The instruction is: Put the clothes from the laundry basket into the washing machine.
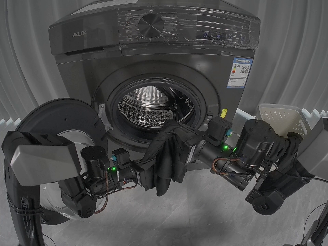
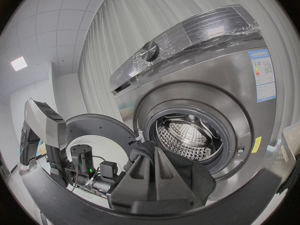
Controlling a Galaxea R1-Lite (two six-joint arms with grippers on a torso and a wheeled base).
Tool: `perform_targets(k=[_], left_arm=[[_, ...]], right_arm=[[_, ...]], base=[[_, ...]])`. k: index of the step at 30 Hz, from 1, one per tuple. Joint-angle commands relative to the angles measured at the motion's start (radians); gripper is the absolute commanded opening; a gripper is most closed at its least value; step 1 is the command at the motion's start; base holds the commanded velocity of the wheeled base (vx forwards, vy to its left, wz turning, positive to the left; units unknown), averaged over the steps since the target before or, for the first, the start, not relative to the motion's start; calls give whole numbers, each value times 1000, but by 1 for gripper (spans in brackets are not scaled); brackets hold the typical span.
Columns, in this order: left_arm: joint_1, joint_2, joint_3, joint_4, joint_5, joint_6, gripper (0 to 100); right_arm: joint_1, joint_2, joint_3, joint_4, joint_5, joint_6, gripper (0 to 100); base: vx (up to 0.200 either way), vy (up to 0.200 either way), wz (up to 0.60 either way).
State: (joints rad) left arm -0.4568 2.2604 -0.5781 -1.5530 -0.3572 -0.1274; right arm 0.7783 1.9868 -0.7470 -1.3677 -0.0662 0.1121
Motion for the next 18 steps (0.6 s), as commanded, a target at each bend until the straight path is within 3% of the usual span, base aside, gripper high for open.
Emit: perform_targets(k=[1,11,18], left_arm=[[12,-2,11,-7,-3,3,0],[72,-297,161,-2,0,12,0],[76,-410,124,-1,1,-27,0]], right_arm=[[-13,1,2,1,0,0,0],[-51,7,55,7,-3,1,0],[-56,-2,84,4,-1,-2,0]], base=[[0,0,0],[0,0,0],[0,0,0]])
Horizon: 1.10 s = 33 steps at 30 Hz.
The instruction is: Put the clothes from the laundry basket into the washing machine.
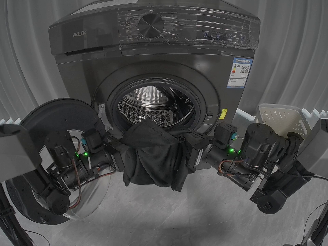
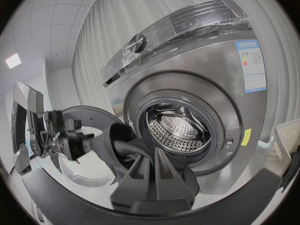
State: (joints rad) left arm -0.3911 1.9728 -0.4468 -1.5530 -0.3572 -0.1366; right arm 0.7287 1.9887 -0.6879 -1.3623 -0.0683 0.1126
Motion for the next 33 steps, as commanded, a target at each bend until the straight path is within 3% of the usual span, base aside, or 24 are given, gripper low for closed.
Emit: perform_targets(k=[1,2,3,12,15,24,29,33], left_arm=[[11,-124,-9,-1,1,-18,0],[11,-126,-13,-2,1,-18,0],[11,-126,-20,-1,3,-18,0],[-19,-129,-69,-2,38,-1,0],[-40,-129,-70,-2,63,2,0],[-58,-129,-81,-2,77,18,0],[-69,-126,-82,-2,87,17,0],[-71,-123,-82,-2,87,17,0]], right_arm=[[-8,-4,25,0,1,-2,0],[-8,-4,25,3,-1,-2,0],[-8,-4,24,5,-2,-1,100],[-61,4,45,25,-16,-1,100],[-61,4,47,26,-16,-1,100],[-42,7,85,23,-4,-1,100],[-3,9,156,8,96,2,100],[17,12,206,-21,150,-1,100]], base=[[0,0,0],[0,0,0],[0,0,0],[0,0,0],[0,0,0],[0,0,0],[0,0,0],[0,0,0]])
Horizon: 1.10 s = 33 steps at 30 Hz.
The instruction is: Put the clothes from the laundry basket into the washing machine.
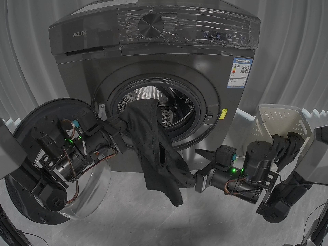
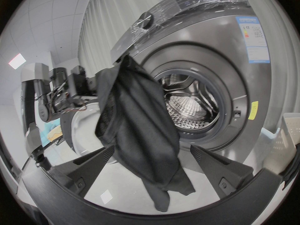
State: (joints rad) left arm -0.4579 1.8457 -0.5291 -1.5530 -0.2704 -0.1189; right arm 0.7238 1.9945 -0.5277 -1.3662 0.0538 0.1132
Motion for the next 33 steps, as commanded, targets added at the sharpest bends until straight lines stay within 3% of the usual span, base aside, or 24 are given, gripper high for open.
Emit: perform_targets(k=[1,7,22,29,30,33], left_arm=[[-4,4,1,-2,0,-1,0],[-12,6,5,-2,0,-1,0],[-12,3,9,-2,0,-1,0],[-12,1,12,-2,0,-1,0],[-12,1,12,-2,0,-1,0],[-12,6,12,-2,0,-1,0]], right_arm=[[25,6,51,-24,37,-3,100],[49,17,55,-39,73,-9,100],[86,162,-69,-73,70,-9,100],[17,184,-143,-71,32,-1,100],[14,176,-152,-71,31,0,0],[11,147,-153,-71,29,5,0]], base=[[0,0,0],[0,0,0],[0,0,0],[0,0,0],[0,0,0],[0,0,0]])
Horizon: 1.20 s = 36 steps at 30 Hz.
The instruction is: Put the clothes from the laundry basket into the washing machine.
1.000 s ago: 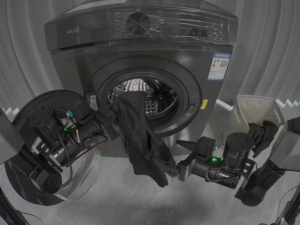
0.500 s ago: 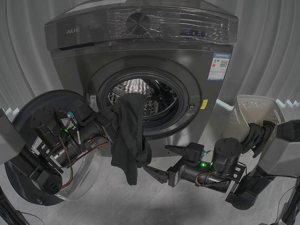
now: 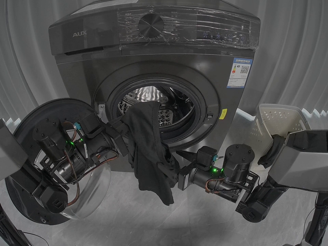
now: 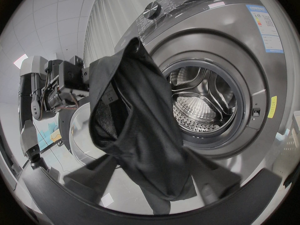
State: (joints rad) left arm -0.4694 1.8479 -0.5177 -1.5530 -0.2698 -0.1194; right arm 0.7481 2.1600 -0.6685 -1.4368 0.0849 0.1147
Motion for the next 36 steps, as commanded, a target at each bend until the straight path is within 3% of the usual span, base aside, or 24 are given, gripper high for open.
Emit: perform_targets(k=[1,10,17,18,21,24,29,35,36], left_arm=[[0,7,1,-2,-2,1,0],[1,11,15,-1,-2,0,0],[55,34,38,1,-2,4,0],[64,34,50,1,-3,6,100],[78,19,163,1,-16,1,100],[81,7,275,-1,-43,24,100],[80,14,340,-1,-115,110,100],[74,10,395,-1,-195,122,100],[74,8,419,-1,-226,122,100]], right_arm=[[-13,-26,-11,-1,-2,3,0],[-4,-40,-11,-2,-5,5,0],[-52,-123,-2,36,-63,3,0],[-62,-132,-2,47,-63,3,0],[-95,-152,-5,59,-65,-3,0],[-107,-155,-25,59,-65,-4,0],[-96,-154,-83,72,-83,-4,0],[-95,-150,-120,79,-89,-4,0],[-95,-149,-128,79,-89,-4,0]], base=[[0,0,0],[0,0,0],[0,0,0],[0,0,0],[0,0,0],[0,0,0],[0,0,0],[0,0,0],[0,0,0]])
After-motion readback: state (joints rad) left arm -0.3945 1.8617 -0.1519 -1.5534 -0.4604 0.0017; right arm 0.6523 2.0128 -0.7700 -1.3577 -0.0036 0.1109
